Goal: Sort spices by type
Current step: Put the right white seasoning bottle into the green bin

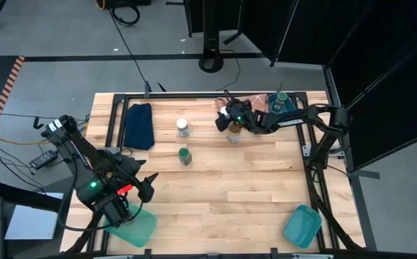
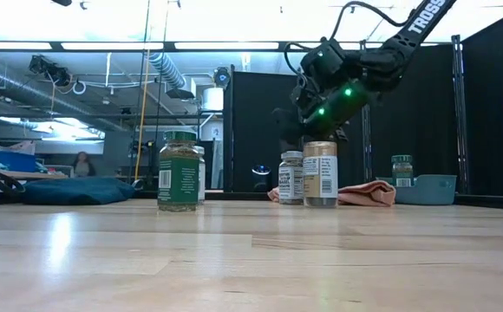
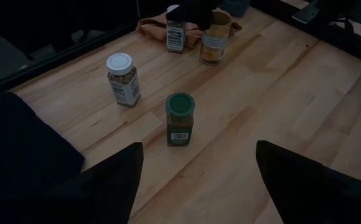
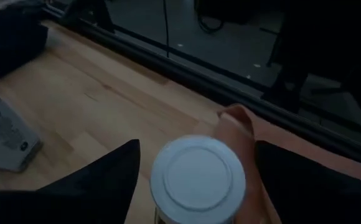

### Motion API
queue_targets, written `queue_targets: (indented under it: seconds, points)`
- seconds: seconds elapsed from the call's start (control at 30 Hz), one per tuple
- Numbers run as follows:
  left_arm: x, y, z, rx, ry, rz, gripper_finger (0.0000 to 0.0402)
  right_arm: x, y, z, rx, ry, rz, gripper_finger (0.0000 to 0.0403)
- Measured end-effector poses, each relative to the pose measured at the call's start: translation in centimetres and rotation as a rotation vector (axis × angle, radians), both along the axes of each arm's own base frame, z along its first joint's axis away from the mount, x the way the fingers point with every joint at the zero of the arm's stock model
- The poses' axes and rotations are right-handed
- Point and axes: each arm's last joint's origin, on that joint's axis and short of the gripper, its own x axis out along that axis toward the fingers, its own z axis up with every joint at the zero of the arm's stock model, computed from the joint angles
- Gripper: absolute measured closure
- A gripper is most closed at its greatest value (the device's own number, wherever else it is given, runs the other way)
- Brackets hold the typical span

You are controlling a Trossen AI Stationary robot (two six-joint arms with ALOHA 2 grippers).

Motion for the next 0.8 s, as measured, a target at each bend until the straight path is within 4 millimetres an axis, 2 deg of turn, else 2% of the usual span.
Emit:
queue_targets:
  seconds: [0.13,0.37,0.8]
  points:
    - [0.02,0.02,0.0,0.003,0.002,-0.001,0.0085,-0.23,-0.22,-0.14,0.025,0.0,-0.021,0.0109]
    - [0.01,0.02,0.0,0.005,0.003,-0.003,0.0085,-0.49,-0.27,-0.39,0.058,0.024,-0.028,0.0193]
    - [0.01,0.02,0.0,0.005,0.003,-0.003,0.0085,-0.51,-0.3,-0.4,0.071,0.007,-0.041,0.0193]
